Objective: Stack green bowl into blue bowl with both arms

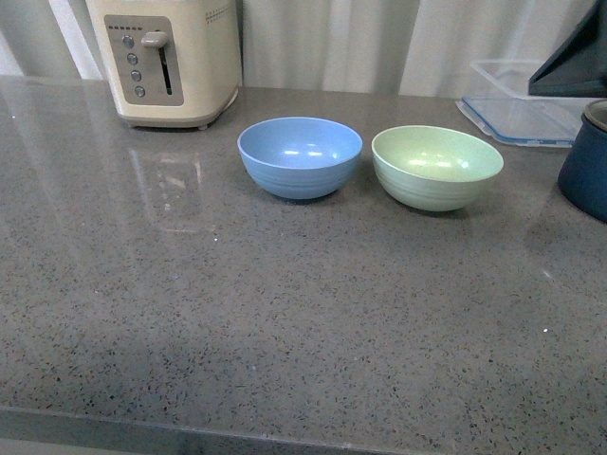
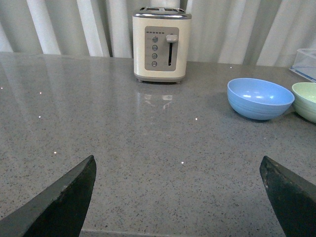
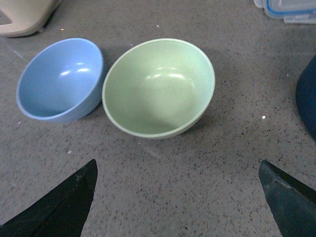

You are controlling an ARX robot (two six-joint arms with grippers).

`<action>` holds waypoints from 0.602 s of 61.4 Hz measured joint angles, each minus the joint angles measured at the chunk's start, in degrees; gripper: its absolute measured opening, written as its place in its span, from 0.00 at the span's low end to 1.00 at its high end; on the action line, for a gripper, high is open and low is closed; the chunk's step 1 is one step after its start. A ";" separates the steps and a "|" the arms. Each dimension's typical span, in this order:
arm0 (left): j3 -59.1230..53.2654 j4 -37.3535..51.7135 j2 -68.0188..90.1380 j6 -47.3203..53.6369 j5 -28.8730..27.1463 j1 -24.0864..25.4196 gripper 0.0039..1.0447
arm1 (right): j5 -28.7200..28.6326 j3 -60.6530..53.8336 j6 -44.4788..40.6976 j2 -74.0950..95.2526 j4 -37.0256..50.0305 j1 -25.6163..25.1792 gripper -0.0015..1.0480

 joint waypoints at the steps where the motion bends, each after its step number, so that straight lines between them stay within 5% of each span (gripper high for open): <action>1: 0.00 0.00 0.00 0.00 0.00 0.00 0.94 | 0.31 1.42 0.72 1.77 -0.48 -0.13 0.90; 37: 0.00 0.00 0.00 0.00 0.00 0.00 0.94 | 10.58 21.51 6.62 26.77 -5.90 -0.11 0.90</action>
